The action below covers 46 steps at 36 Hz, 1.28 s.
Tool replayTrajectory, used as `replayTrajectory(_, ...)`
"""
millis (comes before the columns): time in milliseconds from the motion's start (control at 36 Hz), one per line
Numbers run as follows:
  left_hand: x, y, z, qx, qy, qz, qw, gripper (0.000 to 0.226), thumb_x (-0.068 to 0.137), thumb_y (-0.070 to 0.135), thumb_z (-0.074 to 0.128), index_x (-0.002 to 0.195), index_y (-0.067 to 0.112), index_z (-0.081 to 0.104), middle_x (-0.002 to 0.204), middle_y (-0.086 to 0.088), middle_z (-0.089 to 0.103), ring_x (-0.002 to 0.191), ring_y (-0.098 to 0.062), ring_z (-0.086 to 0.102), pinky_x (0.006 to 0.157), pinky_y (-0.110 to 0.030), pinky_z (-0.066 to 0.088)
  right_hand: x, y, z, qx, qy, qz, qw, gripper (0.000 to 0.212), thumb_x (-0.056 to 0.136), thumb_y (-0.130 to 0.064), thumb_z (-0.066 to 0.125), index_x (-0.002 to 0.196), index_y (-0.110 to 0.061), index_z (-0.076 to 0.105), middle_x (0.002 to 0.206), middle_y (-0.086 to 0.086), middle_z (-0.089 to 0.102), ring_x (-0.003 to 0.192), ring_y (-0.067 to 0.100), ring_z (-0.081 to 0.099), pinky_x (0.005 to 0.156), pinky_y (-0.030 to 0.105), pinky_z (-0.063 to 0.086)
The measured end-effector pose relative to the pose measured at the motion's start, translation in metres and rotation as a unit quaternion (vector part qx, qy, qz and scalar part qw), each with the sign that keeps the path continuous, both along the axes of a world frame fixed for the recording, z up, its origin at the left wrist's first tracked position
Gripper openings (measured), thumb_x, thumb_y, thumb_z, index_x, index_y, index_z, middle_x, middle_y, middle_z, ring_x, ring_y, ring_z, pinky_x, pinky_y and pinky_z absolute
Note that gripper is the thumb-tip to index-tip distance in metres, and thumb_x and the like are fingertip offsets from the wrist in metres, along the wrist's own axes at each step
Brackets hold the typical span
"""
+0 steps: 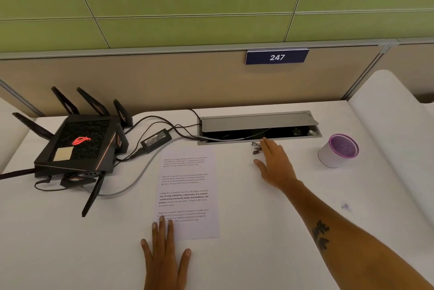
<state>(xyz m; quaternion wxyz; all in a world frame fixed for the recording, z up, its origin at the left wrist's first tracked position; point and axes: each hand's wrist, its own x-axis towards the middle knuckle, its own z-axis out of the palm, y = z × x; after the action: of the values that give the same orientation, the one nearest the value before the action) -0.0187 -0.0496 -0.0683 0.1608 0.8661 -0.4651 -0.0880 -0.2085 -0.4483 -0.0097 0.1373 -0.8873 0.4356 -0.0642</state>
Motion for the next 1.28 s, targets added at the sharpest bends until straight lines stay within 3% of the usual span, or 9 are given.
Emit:
replayTrajectory(83,0.0,-0.008,0.009,-0.005,0.023,0.0,1.0,0.088,0.103,0.069,0.015,0.169,0.011,0.015,0.181,-0.007,0.004,0.167,-0.027,0.001,0.126,-0.069,0.015,-0.012,0.024,-0.005,-0.017,0.019,-0.003,1.0,0.074,0.107,-0.053,0.033,0.166,-0.013,0.013,0.175,0.006,0.011,0.162,0.026,0.006,0.131,0.048,0.012)
replayTrajectory(194,-0.003,-0.02,0.024,-0.01,0.043,-0.01,0.999,0.087,0.103,0.069,0.014,0.17,0.015,0.002,0.18,-0.001,-0.01,0.167,-0.023,-0.01,0.132,-0.063,0.002,-0.029,0.05,-0.007,-0.025,0.032,0.001,0.999,0.075,0.107,-0.055,0.022,0.166,-0.011,0.009,0.176,0.008,0.005,0.163,0.025,0.001,0.131,0.05,0.01)
replayTrajectory(389,-0.014,-0.044,0.04,-0.009,0.024,-0.039,0.999,0.084,0.105,0.06,0.023,0.17,0.015,-0.005,0.18,-0.002,-0.015,0.167,-0.026,-0.012,0.133,-0.06,-0.003,-0.066,0.088,-0.011,-0.015,0.037,0.002,0.999,0.074,0.107,-0.053,0.018,0.167,-0.012,0.002,0.176,0.005,-0.009,0.162,0.022,-0.008,0.132,0.046,0.007)
replayTrajectory(583,-0.051,-0.067,0.047,-0.008,0.018,-0.072,0.997,0.083,0.106,0.064,0.017,0.17,0.016,-0.006,0.18,-0.003,-0.014,0.167,-0.027,-0.012,0.133,-0.063,0.002,-0.106,0.108,-0.01,-0.009,0.028,-0.009,1.0,0.074,0.107,-0.053,0.017,0.166,-0.01,0.005,0.176,0.005,-0.006,0.162,0.021,-0.007,0.132,0.045,0.007)
replayTrajectory(694,-0.078,-0.08,0.048,0.003,0.011,-0.09,0.996,0.083,0.105,0.066,0.011,0.17,0.016,-0.005,0.179,-0.004,-0.017,0.167,-0.027,-0.012,0.134,-0.062,0.002,-0.131,0.106,-0.006,-0.007,0.025,-0.015,1.0,0.074,0.107,-0.052,0.018,0.166,-0.009,0.006,0.176,0.006,-0.004,0.162,0.021,-0.006,0.132,0.045,0.008)
replayTrajectory(944,-0.141,-0.108,0.045,0.002,0.018,-0.133,0.991,0.082,0.106,0.063,0.016,0.17,0.016,-0.004,0.179,-0.003,-0.017,0.166,-0.026,-0.013,0.134,-0.053,-0.008,-0.195,0.089,-0.005,-0.007,0.028,-0.051,0.998,0.075,0.107,-0.053,0.017,0.166,-0.01,0.004,0.176,0.005,-0.006,0.162,0.021,-0.007,0.132,0.043,0.004)
replayTrajectory(1278,-0.202,-0.148,0.034,0.043,0.012,-0.191,0.981,0.082,0.107,0.062,0.017,0.17,0.015,-0.006,0.178,-0.004,-0.022,0.165,-0.024,-0.02,0.135,-0.057,-0.004,-0.276,0.065,-0.01,-0.015,0.049,-0.117,0.992,0.075,0.107,-0.053,0.017,0.166,-0.009,0.003,0.175,0.005,-0.006,0.162,0.02,-0.008,0.132,0.048,0.006)
